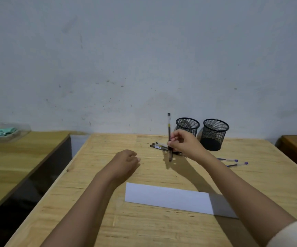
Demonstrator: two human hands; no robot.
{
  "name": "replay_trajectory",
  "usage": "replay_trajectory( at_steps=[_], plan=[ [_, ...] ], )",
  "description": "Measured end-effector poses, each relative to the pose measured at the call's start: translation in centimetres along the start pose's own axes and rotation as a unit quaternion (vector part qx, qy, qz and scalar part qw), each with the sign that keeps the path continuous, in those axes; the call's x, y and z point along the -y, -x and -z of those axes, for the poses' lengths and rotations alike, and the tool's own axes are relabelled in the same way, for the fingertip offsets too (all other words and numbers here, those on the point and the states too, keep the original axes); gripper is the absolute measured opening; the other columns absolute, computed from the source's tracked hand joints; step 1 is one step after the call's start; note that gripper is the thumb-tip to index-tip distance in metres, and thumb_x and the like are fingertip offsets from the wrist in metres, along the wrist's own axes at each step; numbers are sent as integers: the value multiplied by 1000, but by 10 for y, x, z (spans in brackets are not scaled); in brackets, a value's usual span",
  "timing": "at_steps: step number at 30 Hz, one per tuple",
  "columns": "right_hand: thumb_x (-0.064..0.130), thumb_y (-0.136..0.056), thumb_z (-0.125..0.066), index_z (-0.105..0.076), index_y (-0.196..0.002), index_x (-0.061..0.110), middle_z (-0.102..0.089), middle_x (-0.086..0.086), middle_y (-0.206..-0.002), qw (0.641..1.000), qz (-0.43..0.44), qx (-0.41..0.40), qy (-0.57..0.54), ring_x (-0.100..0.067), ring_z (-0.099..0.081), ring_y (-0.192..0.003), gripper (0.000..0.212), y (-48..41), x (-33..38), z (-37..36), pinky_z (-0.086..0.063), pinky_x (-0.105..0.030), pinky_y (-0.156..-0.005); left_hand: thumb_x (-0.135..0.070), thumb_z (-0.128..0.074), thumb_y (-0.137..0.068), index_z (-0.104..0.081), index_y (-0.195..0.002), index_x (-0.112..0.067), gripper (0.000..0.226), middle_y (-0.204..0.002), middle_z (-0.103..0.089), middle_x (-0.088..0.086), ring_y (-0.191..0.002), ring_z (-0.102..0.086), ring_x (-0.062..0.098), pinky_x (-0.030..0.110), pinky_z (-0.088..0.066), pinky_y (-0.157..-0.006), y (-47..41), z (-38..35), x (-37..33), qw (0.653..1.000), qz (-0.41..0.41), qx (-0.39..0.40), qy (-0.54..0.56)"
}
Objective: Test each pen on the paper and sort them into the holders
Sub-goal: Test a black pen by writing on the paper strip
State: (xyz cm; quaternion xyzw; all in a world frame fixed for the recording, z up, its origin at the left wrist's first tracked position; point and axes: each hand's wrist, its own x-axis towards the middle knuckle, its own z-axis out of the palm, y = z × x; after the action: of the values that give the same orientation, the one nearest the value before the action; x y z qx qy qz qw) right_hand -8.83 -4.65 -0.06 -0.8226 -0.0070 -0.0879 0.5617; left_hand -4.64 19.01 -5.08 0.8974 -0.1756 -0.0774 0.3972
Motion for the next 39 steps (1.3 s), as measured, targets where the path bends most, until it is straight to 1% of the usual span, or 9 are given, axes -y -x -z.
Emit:
replay_trajectory(
  at_steps=[3,6,11,17,22,25,31,35,39],
  plan=[
    [-5,-78,-65,-52,-76,11,-57,-5,-76,988,-24,-30,-147,-23,-62,-81,22,13,18,-3,-54,-42,-88,-30,-52,-94,-64,-104,-17,21,-103,-63,-7,-99,-58,8,13,-44,-79,10,4,-28,990,-53,-83,97],
    [-12,-80,-58,-49,-72,9,-57,-6,-70,961,-15,-47,-272,-24,-65,-81,24,24,31,-4,-55,-38,-87,-31,-55,-92,-66,-97,-25,14,-98,-67,-9,-99,-62,11,28,-48,-91,18,1,-53,977,-101,-82,167],
    [-4,-80,-64,-57,-77,8,-61,-3,-72,952,-2,-70,-299,-15,-67,-71,14,43,31,-1,-57,-24,-71,-18,-61,-89,-67,-97,-21,10,-83,-67,-5,-81,-63,8,26,-50,-81,33,-19,-83,959,-164,-95,210],
    [-5,-83,-59,-58,-80,2,-61,-7,-73,945,9,-83,-317,-13,-67,-69,8,53,35,23,-56,-20,-71,-8,-58,-90,-68,-86,-22,18,-68,-64,-5,-61,-60,1,19,-51,-71,37,-33,-105,942,-204,-133,231],
    [-3,-86,-56,-57,-79,4,-59,-5,-72,944,18,-156,-291,-9,-64,-66,10,57,32,57,-51,-14,-60,-7,-58,-90,-71,-93,-13,14,-67,-65,-3,-59,-62,-2,15,-51,-72,34,-32,-116,943,-169,-126,259],
    [-3,-85,-55,-56,-76,6,-60,-5,-72,874,35,-252,-414,-13,-66,-70,13,65,21,111,-53,-14,-64,-11,-59,-89,-70,-87,-13,12,-66,-69,-7,-61,-65,2,15,-53,-72,32,-4,-79,937,-84,-137,311],
    [-8,-84,-55,-54,-73,7,-64,4,-59,927,35,-189,-323,-8,-66,-67,19,74,16,91,-56,-19,-73,-9,-65,-85,-71,-79,-13,9,-65,-68,-1,-63,-64,13,23,-54,-71,13,-9,-59,979,-60,-79,181],
    [-8,-80,-62,-55,-75,2,-59,-14,-77,930,12,-185,-319,-25,-64,-84,13,72,-1,69,-56,-21,-73,-12,-68,-83,-72,-83,-13,4,-79,-69,2,-70,-60,9,15,-44,-64,0,-22,-52,996,-56,-54,33],
    [-2,-77,-68,-55,-72,6,-61,-16,-77,929,-34,-210,-302,-28,-66,-80,16,71,-10,66,-56,-19,-67,-11,-67,-84,-72,-88,-8,8,-89,-69,6,-78,-60,14,16,-45,-65,-9,-25,-47,998,-40,-37,-11]
  ],
)
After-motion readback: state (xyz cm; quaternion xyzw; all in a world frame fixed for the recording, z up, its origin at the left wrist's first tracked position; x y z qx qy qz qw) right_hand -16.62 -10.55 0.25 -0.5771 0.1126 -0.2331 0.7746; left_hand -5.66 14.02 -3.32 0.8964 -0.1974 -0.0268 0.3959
